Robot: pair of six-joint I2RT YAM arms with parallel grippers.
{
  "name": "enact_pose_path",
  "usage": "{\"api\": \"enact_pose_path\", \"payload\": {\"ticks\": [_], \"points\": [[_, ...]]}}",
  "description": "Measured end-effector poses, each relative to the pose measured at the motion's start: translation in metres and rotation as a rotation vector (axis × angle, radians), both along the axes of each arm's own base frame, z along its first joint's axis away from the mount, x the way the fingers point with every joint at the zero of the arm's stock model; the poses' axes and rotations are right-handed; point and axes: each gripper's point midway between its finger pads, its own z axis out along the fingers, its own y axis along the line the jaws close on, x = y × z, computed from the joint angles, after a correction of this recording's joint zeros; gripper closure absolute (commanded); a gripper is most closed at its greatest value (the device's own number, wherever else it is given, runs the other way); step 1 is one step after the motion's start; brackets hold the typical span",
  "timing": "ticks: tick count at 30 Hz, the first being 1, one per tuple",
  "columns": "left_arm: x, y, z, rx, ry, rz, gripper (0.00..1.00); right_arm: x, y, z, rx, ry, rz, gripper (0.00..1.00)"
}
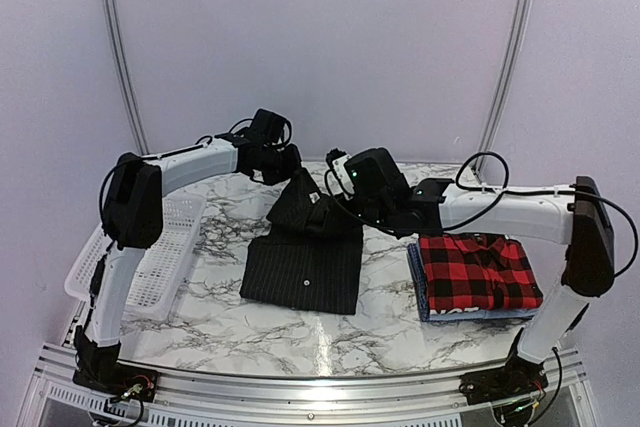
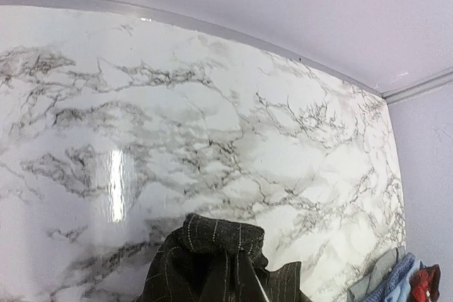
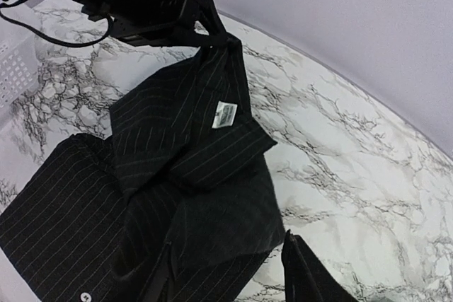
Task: Fold and stack the long sleeve shirts
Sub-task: Flatten out the crumpled shirt at the center of the board.
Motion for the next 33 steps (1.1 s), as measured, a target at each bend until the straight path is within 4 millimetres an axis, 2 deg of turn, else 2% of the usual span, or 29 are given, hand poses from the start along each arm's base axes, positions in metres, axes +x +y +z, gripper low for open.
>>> {"api": "enact_pose_path", "payload": {"ticks": [4,6,8,11,16,19,22,26,29,33], "points": [[0.031,-0.006,0.0,-0.007,-0.053,0.0,0.35,-0.006,-0.001,-0.013,0.015,0.051,0.005,0.3],[0.032,-0.007,0.005,-0.002,-0.07,-0.01,0.21,-0.01,-0.001,-0.025,0.021,0.088,0.011,0.27],[0.032,-0.007,0.014,0.001,-0.09,-0.018,0.13,-0.012,0.001,-0.036,0.027,0.124,0.017,0.27],[0.022,0.0,0.022,0.028,-0.102,-0.03,0.11,-0.011,0.003,-0.053,0.043,0.179,0.017,0.28],[-0.013,0.026,0.04,0.072,-0.092,-0.029,0.12,0.005,-0.005,-0.082,0.076,0.269,-0.016,0.31],[-0.032,0.042,0.043,0.093,-0.08,-0.015,0.13,0.011,-0.008,-0.103,0.075,0.312,-0.031,0.31],[-0.049,0.06,0.023,0.128,-0.035,-0.003,0.14,0.009,-0.005,-0.125,0.063,0.358,-0.023,0.31],[-0.066,0.092,-0.031,0.195,0.083,0.038,0.14,0.005,-0.001,-0.147,0.048,0.409,-0.01,0.32],[-0.077,0.124,-0.068,0.245,0.168,0.096,0.14,0.004,0.0,-0.151,0.048,0.421,-0.006,0.32],[-0.091,0.162,-0.092,0.282,0.238,0.172,0.14,0.002,0.002,-0.151,0.053,0.427,0.001,0.33]]}}
